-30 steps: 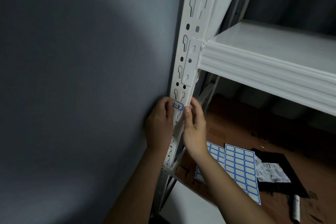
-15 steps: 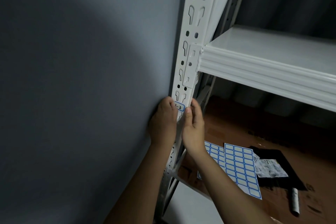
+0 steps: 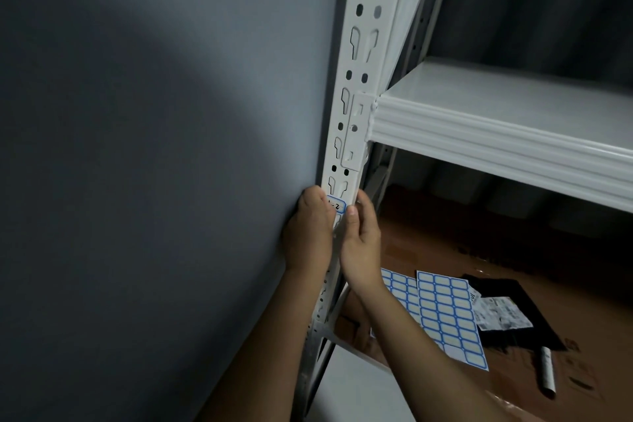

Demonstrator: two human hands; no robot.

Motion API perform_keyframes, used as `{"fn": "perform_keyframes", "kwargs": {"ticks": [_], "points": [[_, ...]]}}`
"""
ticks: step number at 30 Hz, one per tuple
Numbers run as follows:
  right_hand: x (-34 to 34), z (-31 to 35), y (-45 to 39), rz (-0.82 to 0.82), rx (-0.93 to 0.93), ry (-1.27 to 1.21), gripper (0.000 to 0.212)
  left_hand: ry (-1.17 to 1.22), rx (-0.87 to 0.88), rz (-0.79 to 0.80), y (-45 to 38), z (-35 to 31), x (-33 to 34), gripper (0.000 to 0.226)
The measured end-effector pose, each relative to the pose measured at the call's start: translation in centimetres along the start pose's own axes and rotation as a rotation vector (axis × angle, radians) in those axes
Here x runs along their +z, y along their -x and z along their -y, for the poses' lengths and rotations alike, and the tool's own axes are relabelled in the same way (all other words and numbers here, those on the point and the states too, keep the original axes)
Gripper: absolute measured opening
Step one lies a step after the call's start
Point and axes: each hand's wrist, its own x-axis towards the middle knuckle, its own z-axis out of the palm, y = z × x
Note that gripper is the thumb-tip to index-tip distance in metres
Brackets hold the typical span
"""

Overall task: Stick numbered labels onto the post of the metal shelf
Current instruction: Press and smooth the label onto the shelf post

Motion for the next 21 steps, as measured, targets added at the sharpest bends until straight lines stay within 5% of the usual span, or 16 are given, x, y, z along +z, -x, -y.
{"fn": "perform_keyframes", "kwargs": {"ticks": [8, 21], "points": [[-1.2, 2.1, 0.2, 0.105, 0.031, -0.039, 0.036, 0.11, 0.008, -0.009, 0.3, 0.4, 0.0, 0.022], [-0.6, 1.8, 0.6, 0.048, 0.026, -0.023, 0.03, 0.139, 0.026, 0.001, 0.1, 0.8, 0.3, 0.024]]}}
